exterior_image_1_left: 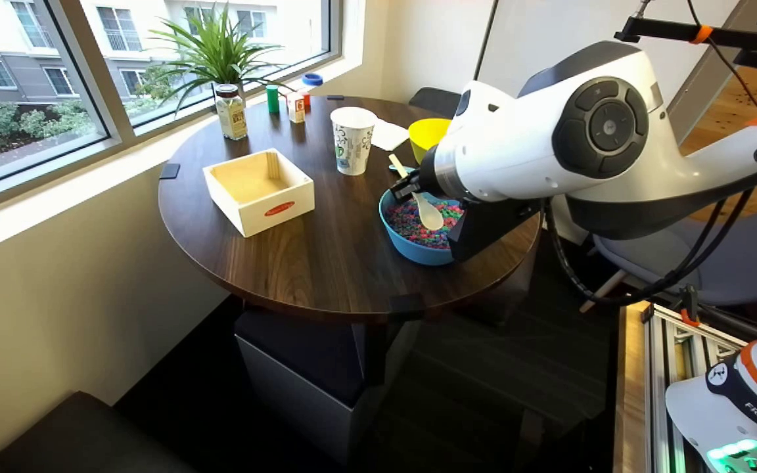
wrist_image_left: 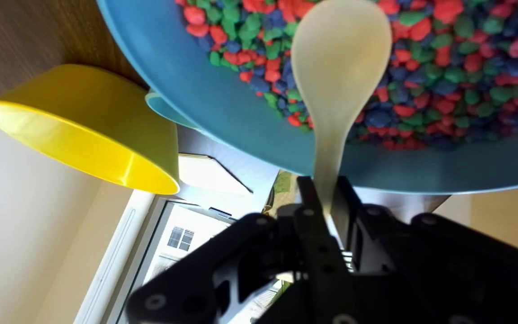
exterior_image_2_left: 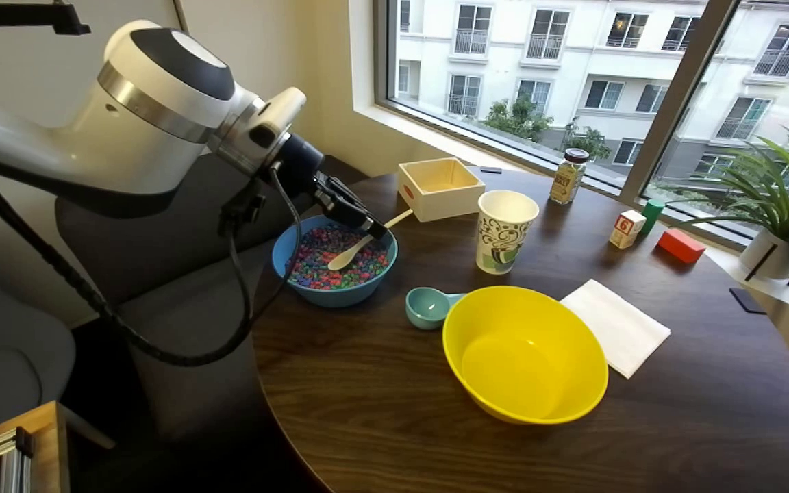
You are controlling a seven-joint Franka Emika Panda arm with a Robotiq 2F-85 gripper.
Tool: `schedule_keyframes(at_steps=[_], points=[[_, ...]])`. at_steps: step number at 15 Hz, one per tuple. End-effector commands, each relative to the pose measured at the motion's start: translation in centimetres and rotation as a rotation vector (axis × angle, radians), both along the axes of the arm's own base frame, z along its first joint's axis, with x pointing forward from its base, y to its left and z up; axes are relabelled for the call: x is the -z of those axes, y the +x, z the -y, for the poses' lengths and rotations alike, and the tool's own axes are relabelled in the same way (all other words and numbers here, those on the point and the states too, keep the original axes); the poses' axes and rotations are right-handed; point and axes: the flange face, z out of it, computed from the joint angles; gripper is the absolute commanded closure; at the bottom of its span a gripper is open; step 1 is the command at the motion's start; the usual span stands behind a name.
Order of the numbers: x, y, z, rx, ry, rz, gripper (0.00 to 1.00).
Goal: Use the spoon to take one scoop from the blue bowl, empty it into the measuring cup and then take another scoop and empty into the yellow bowl
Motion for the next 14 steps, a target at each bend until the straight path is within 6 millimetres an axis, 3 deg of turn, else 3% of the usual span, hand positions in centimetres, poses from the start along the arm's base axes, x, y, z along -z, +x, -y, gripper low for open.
schedule_keyframes(at_steps=[1, 6, 14], points=[[0.9, -0.9, -0.4, 0.005, -0.024, -0.002, 0.97], [1.7, -1.1, -0.3, 0.009, -0.007, -0.037, 0.97], [0.5, 0.4, 1.4, 0.063, 0.132, -0.108, 0.97]])
